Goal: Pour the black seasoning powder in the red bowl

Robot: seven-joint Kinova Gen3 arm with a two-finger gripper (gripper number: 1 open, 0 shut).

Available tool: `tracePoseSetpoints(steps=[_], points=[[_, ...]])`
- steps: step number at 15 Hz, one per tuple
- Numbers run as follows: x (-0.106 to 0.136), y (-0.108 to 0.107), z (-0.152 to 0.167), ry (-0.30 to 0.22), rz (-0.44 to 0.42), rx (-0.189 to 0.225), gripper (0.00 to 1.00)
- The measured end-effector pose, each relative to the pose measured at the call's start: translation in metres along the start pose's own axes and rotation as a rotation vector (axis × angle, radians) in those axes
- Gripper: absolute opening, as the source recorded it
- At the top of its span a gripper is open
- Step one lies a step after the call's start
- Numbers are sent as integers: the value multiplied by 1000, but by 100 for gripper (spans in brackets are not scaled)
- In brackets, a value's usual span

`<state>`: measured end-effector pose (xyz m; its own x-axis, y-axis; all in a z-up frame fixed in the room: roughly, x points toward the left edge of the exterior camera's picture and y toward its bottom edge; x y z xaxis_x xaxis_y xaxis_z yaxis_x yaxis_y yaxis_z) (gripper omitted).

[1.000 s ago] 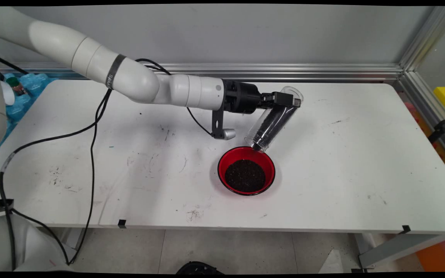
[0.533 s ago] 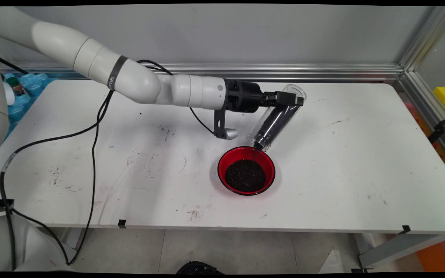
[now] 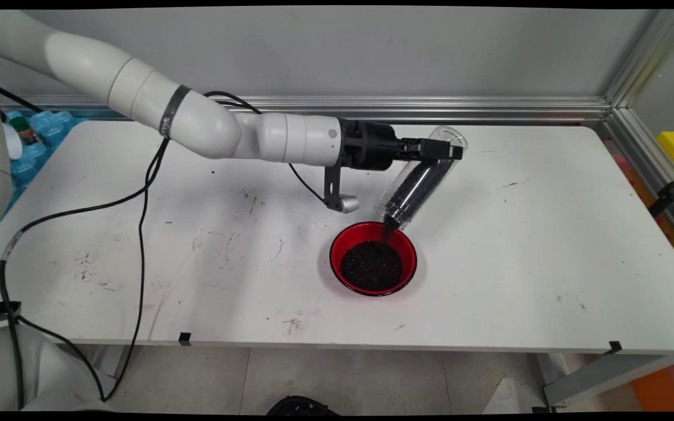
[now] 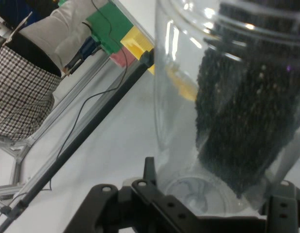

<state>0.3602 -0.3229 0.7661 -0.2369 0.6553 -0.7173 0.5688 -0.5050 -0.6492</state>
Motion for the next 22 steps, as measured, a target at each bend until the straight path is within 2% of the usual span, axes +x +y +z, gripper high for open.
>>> tracePoseSetpoints(steps=[22], points=[[13, -1, -9, 16, 48, 16, 0]])
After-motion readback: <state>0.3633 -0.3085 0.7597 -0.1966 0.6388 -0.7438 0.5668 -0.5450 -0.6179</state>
